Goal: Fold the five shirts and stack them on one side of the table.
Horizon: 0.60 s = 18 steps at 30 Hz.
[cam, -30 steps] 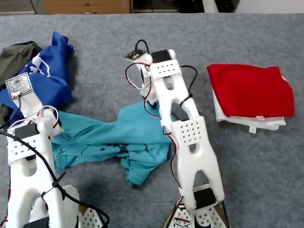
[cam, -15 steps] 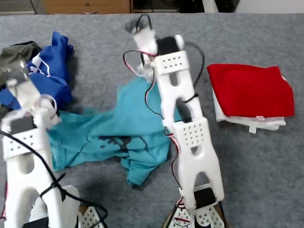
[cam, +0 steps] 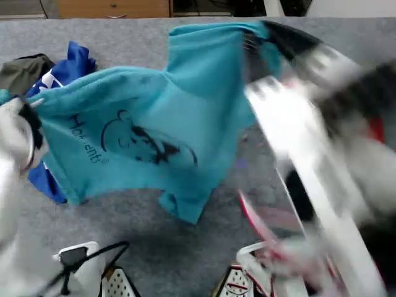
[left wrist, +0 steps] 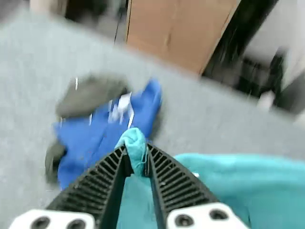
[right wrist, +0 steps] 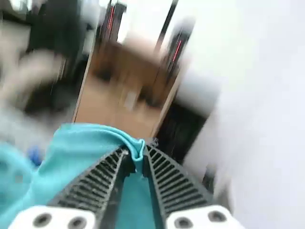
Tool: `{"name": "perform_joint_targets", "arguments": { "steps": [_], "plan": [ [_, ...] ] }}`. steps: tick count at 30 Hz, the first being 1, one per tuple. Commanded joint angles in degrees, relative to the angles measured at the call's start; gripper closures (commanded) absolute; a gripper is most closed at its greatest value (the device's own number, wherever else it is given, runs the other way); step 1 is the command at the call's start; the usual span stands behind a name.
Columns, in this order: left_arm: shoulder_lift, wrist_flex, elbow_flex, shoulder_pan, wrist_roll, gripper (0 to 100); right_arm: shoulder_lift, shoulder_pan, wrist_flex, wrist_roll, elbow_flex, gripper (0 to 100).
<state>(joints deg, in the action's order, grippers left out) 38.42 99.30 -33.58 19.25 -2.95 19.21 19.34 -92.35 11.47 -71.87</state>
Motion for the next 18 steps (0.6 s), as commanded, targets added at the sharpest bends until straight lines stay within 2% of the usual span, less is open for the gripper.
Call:
{"name": "perform_joint_targets", "arguments": {
  "steps": [1, 4, 9, 13, 18],
  "plan": [
    [0.8, 1.3, -14.5, -0.2, -1.5, 98, 7.4, -0.8, 8.5, -0.4, 3.7, 99.6],
    [0.9, 1.4, -20.0, -0.2, -1.2, 98, 11.0, -0.8, 12.9, -0.4, 7.0, 99.6],
    [5.1, 1.5, -22.9, 1.2, -1.1, 98, 15.2, -0.7, 14.2, -2.5, 8.0, 99.6],
    [14.8, 1.5, -17.8, 5.8, 2.4, 98, 17.8, -0.7, 14.2, -2.5, 7.9, 99.6],
    [24.3, 1.4, -2.8, 6.0, 4.1, 98, 19.8, -0.8, 14.2, -2.4, 7.9, 99.5]
  ]
}}
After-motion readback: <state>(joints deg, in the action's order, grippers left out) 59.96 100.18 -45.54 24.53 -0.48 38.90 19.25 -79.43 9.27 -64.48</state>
